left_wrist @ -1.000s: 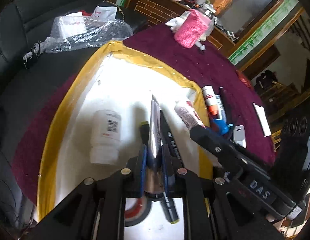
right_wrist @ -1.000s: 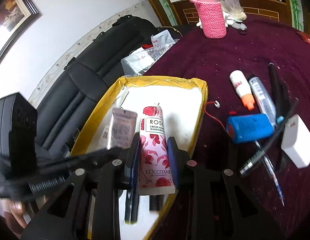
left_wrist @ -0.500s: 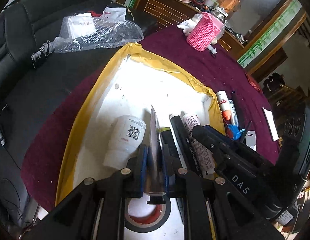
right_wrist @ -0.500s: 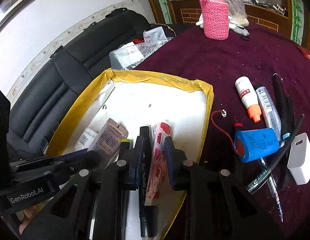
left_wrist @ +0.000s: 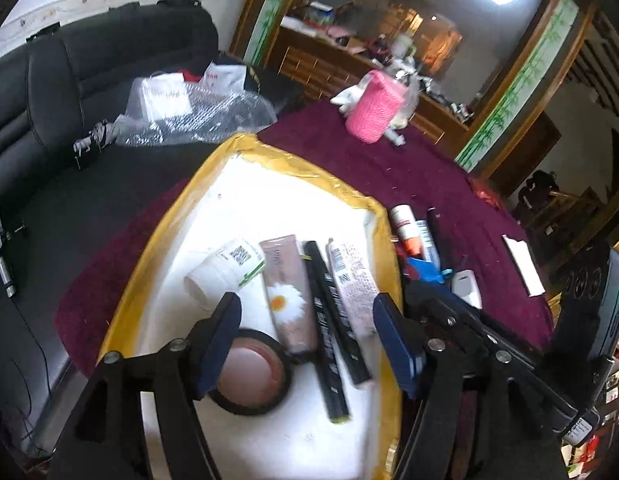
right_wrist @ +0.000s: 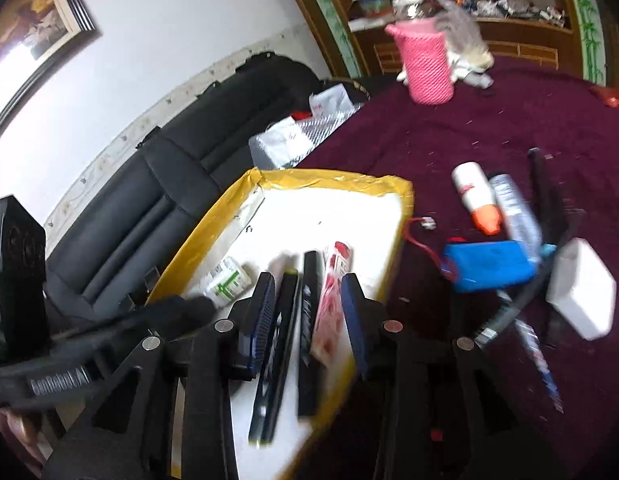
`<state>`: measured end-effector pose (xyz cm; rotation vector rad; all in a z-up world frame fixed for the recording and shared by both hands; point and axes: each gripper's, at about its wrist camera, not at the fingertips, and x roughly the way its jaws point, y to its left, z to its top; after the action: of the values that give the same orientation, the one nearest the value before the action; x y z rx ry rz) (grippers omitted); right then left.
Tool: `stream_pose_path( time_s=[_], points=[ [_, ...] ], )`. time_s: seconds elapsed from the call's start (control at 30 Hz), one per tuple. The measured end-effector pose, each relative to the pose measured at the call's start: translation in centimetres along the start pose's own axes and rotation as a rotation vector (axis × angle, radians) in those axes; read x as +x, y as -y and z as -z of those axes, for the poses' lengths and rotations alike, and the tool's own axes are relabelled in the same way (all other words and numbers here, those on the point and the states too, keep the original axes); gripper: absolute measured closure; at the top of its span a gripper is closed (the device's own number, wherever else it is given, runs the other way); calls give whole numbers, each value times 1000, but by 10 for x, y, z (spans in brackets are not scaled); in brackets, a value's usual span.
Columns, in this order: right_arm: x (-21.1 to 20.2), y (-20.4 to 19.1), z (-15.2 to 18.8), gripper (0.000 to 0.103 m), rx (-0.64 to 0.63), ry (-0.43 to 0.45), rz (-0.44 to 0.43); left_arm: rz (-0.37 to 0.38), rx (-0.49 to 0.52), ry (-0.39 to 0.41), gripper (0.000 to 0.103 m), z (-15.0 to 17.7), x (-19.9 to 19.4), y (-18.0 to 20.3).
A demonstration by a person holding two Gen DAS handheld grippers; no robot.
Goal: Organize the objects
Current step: 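Lower and release both tubes into the tray with both tools, then withdraw both tools from the tray and reach the left tool toward the silver pen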
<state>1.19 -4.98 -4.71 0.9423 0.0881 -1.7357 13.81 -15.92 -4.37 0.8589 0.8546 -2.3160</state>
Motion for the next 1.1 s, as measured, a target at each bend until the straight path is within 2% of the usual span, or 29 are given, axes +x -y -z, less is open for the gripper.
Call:
stream_pose_path(
  time_s=[0.07, 0.17, 0.23, 0.3, 0.43, 0.57, 0.7, 0.77, 0.83, 1.1],
  points=[
    [-16, 7, 5, 68, 5, 4, -1, 17, 23, -2, 32, 9, -2, 14],
    [-37, 25, 18, 68, 48, -6, -82, 51, 56, -35, 32, 22, 4, 36],
    [-48, 39, 31, 68, 83, -11, -104, 83, 62, -67, 32, 29, 8, 48],
    [-56, 54, 43, 68, 109, -17, -80, 111, 86, -112, 32, 36, 13, 63],
    [-71, 87, 58, 68, 159, -12, -38, 124, 171, -141, 32, 49, 19, 98],
    [-78, 112, 64, 68, 196, -23, 24, 117, 243, -187, 32, 61, 25, 129],
    [-82, 131, 71, 68, 238, -35, 33, 95, 256, -203, 32, 71, 27, 139],
    [-83, 138, 74, 68, 264, -44, 1, 60, 276, -207, 32, 76, 28, 143],
    [-84, 141, 74, 68, 271, -40, -18, 43, 280, -210, 32, 79, 28, 143],
    [-83, 130, 74, 68, 196, -55, 10, -2, 260, -195, 32, 75, 29, 137]
  ],
)
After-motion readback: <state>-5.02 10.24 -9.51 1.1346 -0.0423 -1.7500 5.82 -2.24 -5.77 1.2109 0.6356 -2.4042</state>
